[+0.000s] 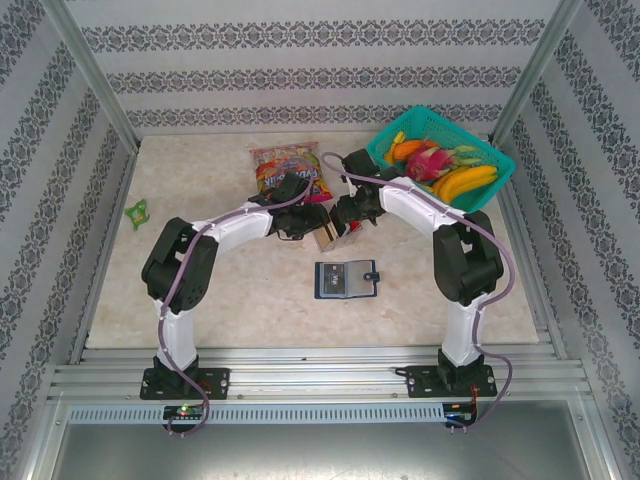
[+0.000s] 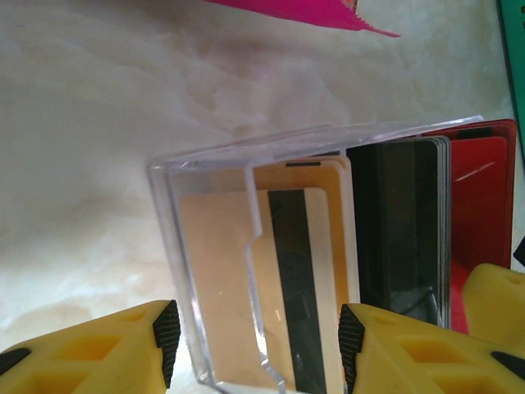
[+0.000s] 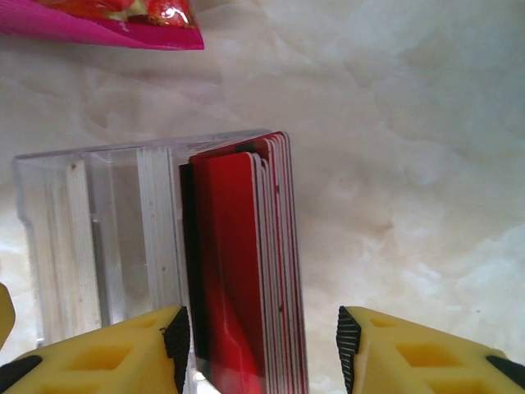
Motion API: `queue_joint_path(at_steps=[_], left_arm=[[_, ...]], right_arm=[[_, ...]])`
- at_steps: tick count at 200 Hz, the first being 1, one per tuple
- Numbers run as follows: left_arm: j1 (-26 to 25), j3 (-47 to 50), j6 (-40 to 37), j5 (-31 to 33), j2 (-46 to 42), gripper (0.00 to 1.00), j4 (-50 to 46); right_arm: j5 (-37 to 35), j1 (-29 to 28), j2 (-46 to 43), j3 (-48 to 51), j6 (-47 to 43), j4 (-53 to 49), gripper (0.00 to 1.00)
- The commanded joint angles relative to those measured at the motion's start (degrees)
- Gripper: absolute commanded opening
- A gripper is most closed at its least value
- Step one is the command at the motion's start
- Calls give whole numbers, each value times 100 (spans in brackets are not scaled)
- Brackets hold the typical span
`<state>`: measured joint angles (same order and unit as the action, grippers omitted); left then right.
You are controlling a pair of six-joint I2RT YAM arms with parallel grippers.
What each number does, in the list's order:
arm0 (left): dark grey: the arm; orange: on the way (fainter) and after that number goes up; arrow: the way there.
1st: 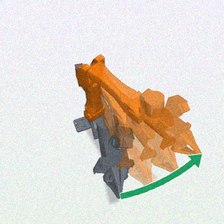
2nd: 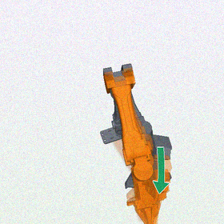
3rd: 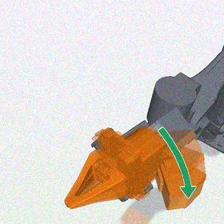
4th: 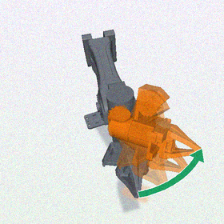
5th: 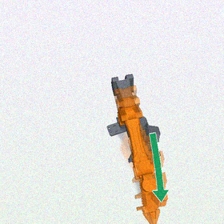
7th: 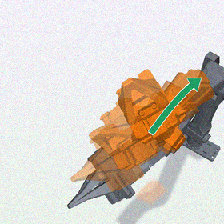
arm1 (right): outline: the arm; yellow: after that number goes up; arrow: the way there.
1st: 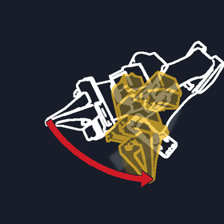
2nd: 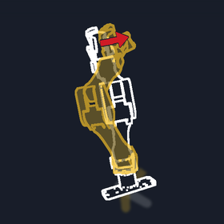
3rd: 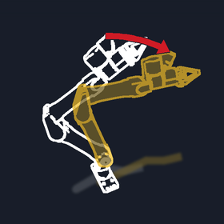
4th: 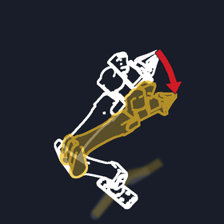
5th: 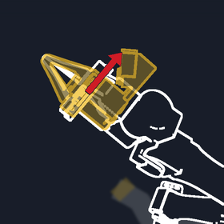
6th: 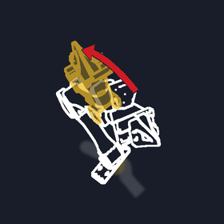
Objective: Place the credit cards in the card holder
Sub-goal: Pick up the credit card from the storage box.
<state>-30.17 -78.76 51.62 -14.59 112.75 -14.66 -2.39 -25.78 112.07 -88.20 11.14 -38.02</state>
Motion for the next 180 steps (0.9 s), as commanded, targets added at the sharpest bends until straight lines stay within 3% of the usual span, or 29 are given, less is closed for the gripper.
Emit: queue_joint_path(at_steps=[1, 46, 101, 180], left_arm=[[106, -207, -83, -122, 183, 56, -134], [104, -105, -7, -137, 392, 54, -62], [108, 80, 25, -130, 433, 52, 9], [108, 177, 24, -132, 379, 49, 33]], right_arm=[[-481, -72, 119, -171, -143, -199, 53], [-636, -109, 347, -260, -194, -262, 52], [-1423, -276, 340, -366, -388, -339, 52], [-1512, -311, 84, -364, -478, -332, 48]])
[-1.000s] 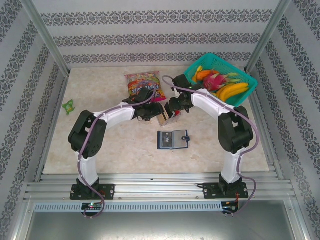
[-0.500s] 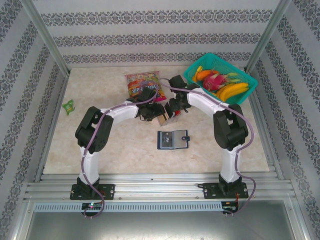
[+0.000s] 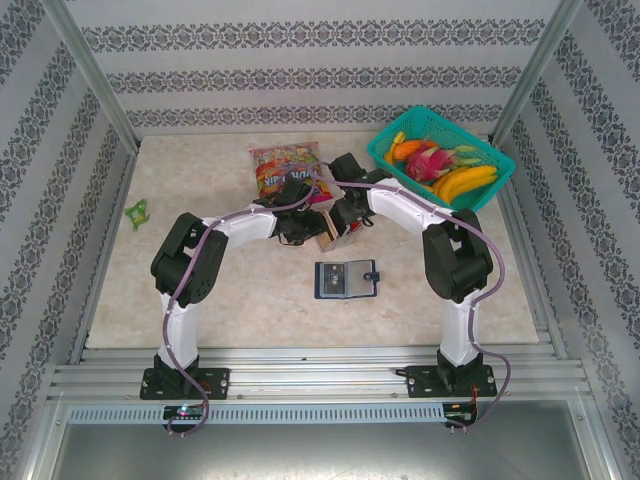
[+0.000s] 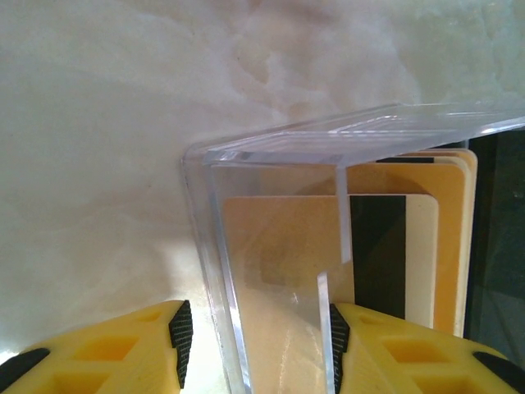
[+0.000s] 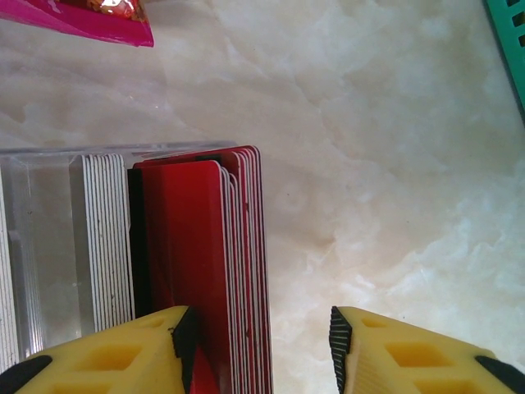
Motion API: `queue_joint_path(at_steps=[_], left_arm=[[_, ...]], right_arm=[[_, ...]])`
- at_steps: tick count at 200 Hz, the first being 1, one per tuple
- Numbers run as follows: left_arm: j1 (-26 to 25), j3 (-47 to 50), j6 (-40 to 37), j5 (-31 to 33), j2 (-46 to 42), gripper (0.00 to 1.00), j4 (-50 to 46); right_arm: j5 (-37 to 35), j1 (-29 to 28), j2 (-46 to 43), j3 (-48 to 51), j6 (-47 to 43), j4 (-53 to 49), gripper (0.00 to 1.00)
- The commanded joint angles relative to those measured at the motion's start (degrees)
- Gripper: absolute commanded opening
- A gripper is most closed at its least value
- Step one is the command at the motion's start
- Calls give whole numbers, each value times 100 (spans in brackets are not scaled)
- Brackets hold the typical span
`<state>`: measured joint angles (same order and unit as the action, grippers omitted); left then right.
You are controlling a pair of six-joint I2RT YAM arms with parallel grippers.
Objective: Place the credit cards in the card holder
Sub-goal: Pick up the credit card from the storage box.
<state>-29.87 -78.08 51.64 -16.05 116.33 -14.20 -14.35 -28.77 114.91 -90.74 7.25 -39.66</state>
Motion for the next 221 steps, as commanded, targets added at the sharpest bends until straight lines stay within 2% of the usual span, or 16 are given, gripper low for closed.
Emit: queue_joint_path(at_steps=[1, 99, 119, 142, 180, 221], left_arm=[[77, 105, 22, 15, 21, 49, -13], [77, 126, 31, 15, 30, 48, -4], [78, 127, 28, 9, 37, 48, -4], [77, 116, 31, 5, 30, 48, 5], [75, 82, 35, 4, 42, 48, -4], [77, 82, 40, -11, 47, 48, 3]], right_arm=[[-315, -13, -199, -111, -90, -171, 47], [-353, -32, -281, -151, -116, -209, 43], [-310, -31, -276, -176, -131, -218, 33], [-244, -32, -276, -188, -153, -218, 28], [-261, -44, -312, -200, -167, -228, 25], [-230, -58, -338, -194, -166, -246, 15]])
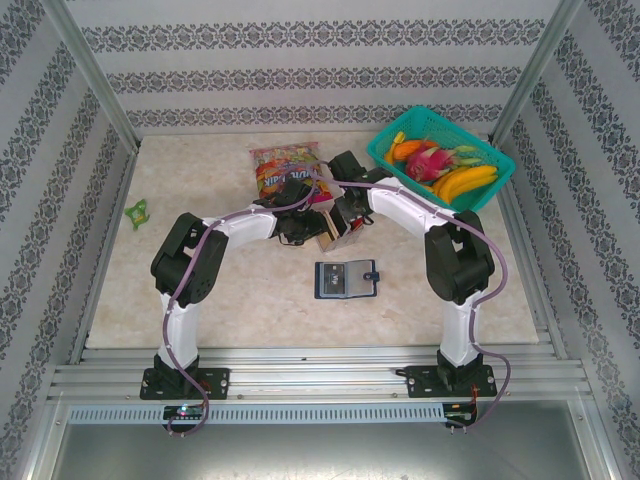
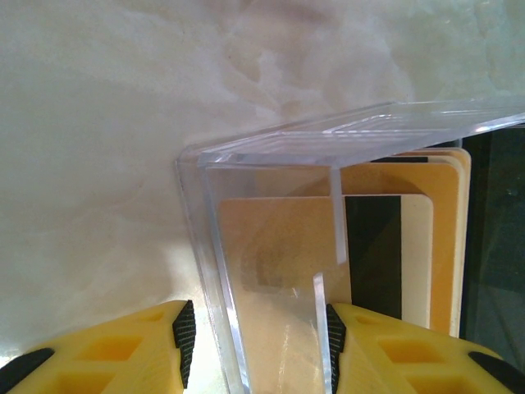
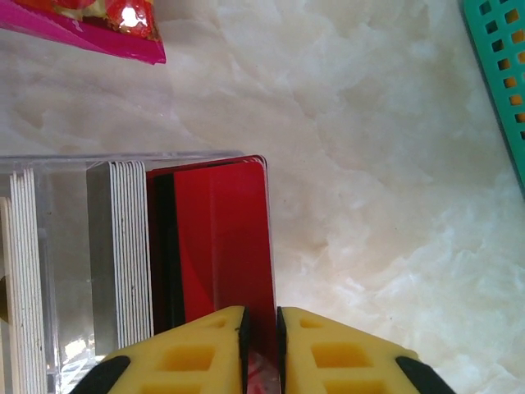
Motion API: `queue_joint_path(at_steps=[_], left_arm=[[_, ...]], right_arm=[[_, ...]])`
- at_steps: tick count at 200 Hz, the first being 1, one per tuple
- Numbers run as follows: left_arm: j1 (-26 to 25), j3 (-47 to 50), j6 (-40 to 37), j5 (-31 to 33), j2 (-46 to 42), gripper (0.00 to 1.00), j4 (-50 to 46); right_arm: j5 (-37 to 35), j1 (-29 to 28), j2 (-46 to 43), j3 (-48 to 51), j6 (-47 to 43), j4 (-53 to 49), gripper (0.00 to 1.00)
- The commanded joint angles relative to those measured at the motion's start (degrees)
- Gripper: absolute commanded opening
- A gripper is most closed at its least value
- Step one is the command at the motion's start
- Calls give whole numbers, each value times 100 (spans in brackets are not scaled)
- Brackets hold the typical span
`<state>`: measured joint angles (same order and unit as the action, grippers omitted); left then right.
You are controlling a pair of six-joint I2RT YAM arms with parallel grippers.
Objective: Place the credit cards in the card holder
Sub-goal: Pick up the credit card from the storage box.
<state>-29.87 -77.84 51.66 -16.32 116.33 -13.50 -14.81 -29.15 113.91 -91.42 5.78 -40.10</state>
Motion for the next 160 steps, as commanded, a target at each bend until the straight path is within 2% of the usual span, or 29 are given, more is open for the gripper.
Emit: queue_joint_path(at_steps=[1, 12, 49, 75, 126, 160], left_arm=[[78, 59, 37, 11, 47, 48, -66], [78, 59, 37, 11, 47, 48, -65], [78, 85, 47, 11, 21, 48, -39], [78, 100, 13, -3, -54, 48, -18], [72, 253, -51, -63, -429, 50, 124], [68, 616, -59, -138, -1031, 54, 436]], right_arm=[[-182, -21, -237, -133, -18, -201, 15], [-165, -19, -252, -140, -16, -211, 10], [-24, -31, -406, -128, 35, -233, 5], [320, -4, -638, -108, 178, -265, 1], [1563, 261, -1209, 253, 751, 98, 0], [2556, 602, -1836, 775, 1358, 591, 0]])
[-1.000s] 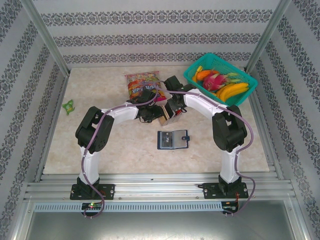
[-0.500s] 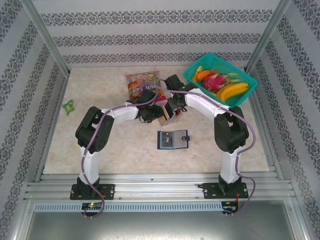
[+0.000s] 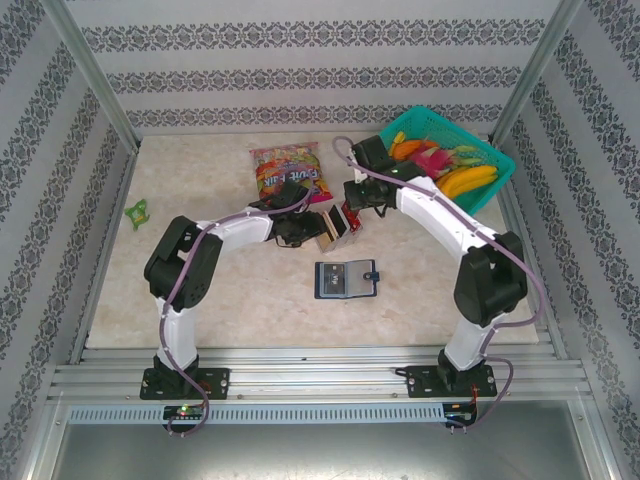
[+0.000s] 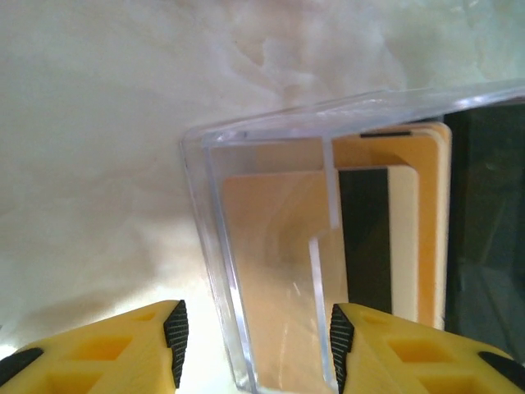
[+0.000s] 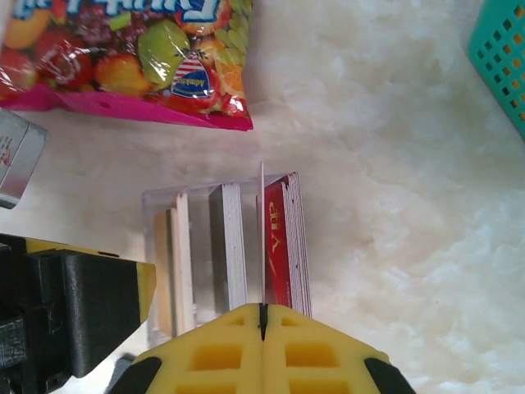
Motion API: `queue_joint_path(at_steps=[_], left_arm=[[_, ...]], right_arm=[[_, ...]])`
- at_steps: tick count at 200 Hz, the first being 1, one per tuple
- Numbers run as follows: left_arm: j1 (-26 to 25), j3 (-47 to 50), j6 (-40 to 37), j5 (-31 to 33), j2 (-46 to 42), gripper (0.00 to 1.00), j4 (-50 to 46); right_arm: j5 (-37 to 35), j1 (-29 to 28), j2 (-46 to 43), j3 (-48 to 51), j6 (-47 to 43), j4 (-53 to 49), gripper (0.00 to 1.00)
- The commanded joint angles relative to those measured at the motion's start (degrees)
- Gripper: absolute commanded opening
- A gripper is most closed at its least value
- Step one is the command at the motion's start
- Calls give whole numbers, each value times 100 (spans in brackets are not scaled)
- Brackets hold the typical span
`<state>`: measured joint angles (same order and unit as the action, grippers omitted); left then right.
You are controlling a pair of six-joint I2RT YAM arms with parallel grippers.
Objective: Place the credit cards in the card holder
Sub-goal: Pick up the credit card from the storage box, then insert the credit card into the card slot.
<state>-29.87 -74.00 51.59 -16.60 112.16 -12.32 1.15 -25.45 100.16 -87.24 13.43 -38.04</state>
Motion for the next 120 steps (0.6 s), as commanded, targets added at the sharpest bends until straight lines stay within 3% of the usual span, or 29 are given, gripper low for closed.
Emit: queue_joint_path(at_steps=[1, 27, 60, 91, 120], left_arm=[[68, 247, -53, -113, -637, 55, 331], [69, 843, 86, -411, -1357, 61, 974], [64, 1771, 757, -1430, -1983, 65, 2589], [34, 2101, 1407, -2120, -2036, 65, 3844], [8, 2156, 1558, -2264, -2034, 61, 4122]], right_arm=[[1025, 246, -475, 375, 614, 398, 0], [2119, 518, -1057, 1051, 1262, 962, 0], [3288, 694, -1923, 2301, 2492, 2388, 0], [3749, 693, -2427, 3026, 3213, 3103, 0], [3886, 708, -2657, 3381, 3420, 3228, 0]])
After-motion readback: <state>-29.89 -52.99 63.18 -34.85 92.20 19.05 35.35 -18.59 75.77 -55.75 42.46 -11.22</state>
